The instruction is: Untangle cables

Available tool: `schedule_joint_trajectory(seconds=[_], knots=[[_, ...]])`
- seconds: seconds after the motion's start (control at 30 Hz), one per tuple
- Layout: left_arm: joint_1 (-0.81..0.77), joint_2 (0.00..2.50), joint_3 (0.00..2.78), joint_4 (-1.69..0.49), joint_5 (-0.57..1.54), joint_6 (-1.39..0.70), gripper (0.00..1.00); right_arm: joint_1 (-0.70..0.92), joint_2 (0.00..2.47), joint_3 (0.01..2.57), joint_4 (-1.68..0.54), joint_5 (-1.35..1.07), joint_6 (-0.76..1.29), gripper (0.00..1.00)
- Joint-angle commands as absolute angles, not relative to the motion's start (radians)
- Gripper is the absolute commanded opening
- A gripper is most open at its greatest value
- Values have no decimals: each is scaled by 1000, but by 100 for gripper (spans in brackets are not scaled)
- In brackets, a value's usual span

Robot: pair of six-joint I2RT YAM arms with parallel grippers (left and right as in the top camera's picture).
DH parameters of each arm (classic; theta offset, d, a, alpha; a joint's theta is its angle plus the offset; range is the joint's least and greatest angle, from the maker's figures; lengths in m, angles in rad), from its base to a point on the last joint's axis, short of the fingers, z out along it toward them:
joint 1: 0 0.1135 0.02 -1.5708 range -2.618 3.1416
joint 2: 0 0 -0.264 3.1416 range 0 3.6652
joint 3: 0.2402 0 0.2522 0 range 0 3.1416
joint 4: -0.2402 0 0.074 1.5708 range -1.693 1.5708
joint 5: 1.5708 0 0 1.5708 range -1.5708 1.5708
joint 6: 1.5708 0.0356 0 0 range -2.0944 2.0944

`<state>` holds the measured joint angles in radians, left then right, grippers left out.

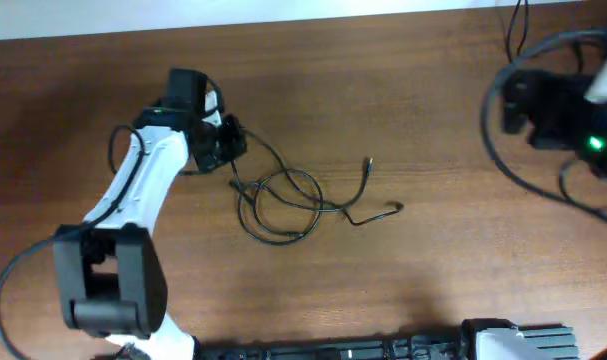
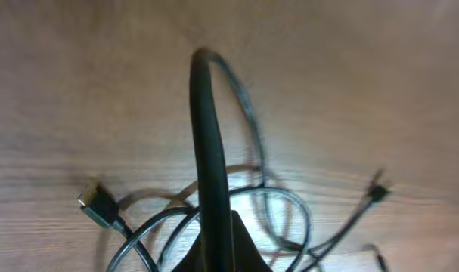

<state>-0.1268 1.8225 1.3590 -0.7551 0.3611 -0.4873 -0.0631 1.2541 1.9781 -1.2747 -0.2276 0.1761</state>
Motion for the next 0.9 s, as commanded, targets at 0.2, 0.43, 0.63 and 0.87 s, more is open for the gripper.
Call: schedule_joint_trajectory(seconds=[0.2, 0.43, 0.63, 0.87], knots=[[-123, 1544, 1412, -704, 396, -478, 0, 215, 1924, 1980, -1510, -572, -19, 84], [-123, 1544, 1412, -712, 344, -478, 0, 446, 2273, 1979, -1317, -569, -328, 83], [-123, 1544, 1412, -712, 344, -478, 0, 463, 2346, 1977, -1292, -564, -370, 34], [-123, 1544, 1411, -741, 236, -479, 0, 426, 2307, 1983, -1279, -392, -298, 4]])
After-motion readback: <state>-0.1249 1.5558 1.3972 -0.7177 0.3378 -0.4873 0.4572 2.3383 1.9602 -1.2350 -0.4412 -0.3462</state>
